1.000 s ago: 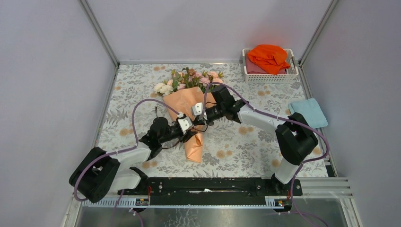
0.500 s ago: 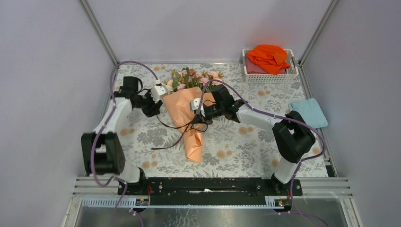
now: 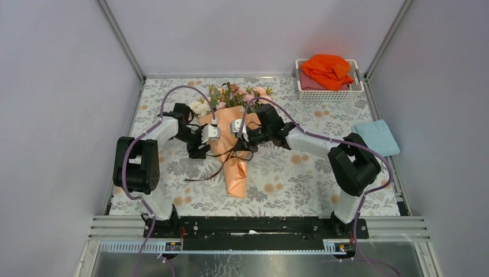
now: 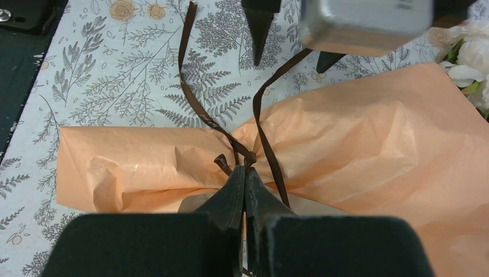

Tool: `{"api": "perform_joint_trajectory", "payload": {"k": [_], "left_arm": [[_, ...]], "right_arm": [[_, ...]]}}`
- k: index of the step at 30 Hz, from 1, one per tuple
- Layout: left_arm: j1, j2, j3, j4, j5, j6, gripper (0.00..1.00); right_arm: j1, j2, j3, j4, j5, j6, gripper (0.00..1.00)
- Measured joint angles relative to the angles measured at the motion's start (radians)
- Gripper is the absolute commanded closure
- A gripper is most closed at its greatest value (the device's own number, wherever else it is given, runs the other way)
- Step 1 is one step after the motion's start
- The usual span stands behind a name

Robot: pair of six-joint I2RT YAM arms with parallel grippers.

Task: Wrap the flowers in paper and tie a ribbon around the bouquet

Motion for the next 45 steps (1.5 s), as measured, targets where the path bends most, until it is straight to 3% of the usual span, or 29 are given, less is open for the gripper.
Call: {"api": "perform_joint_trajectory", "payload": {"k": [3, 5, 8, 10, 11, 17, 23, 28, 31, 35, 40, 45], "left_arm": [[0.000, 0.007, -0.040, 0.035, -0.003, 0.029, 0.34], [-0.002, 0.008, -0.075, 0.053, -0.012, 0.040, 0.44], [-0.026, 0.011, -0.111, 0.090, -0.036, 0.036, 0.67], [-0.041, 0.011, -0.124, 0.113, -0.050, 0.034, 0.93], [-0.048, 0.011, -0.129, 0.126, -0.053, 0.040, 1.00], [-0.053, -0.006, -0.130, 0.104, -0.069, 0.067, 1.00], [-0.071, -0.137, -0.101, -0.128, -0.070, 0.081, 1.00], [-0.245, -0.356, -0.137, -0.242, -0.042, -0.023, 1.00], [-0.432, -0.425, -0.158, -0.245, 0.003, -0.169, 1.00], [-0.562, -0.379, -0.143, -0.163, 0.071, -0.449, 1.00], [-0.653, -0.320, -0.143, 0.089, 0.121, -0.802, 1.00], [-0.675, -0.286, -0.144, 0.396, 0.136, -1.123, 1.00]], "right_arm": [[0.000, 0.000, 0.000, -0.001, 0.016, 0.000, 1.00], [0.000, 0.000, 0.000, -0.001, 0.017, 0.000, 1.00], [0.000, 0.000, 0.000, -0.001, 0.020, 0.000, 1.00], [0.000, 0.000, -0.001, 0.000, 0.022, 0.002, 1.00], [0.000, 0.000, -0.002, 0.000, 0.023, 0.004, 1.00], [0.000, 0.000, -0.003, -0.003, 0.040, 0.034, 1.00], [0.000, 0.000, 0.010, -0.011, 0.050, 0.142, 1.00], [0.000, 0.000, 0.020, -0.001, 0.060, 0.239, 1.00], [0.000, 0.000, 0.020, 0.014, 0.069, 0.297, 1.00], [0.000, 0.000, 0.020, 0.038, 0.080, 0.365, 1.00], [0.000, 0.000, 0.020, 0.053, 0.095, 0.419, 1.00], [0.000, 0.000, 0.020, 0.053, 0.100, 0.449, 1.00]]}}
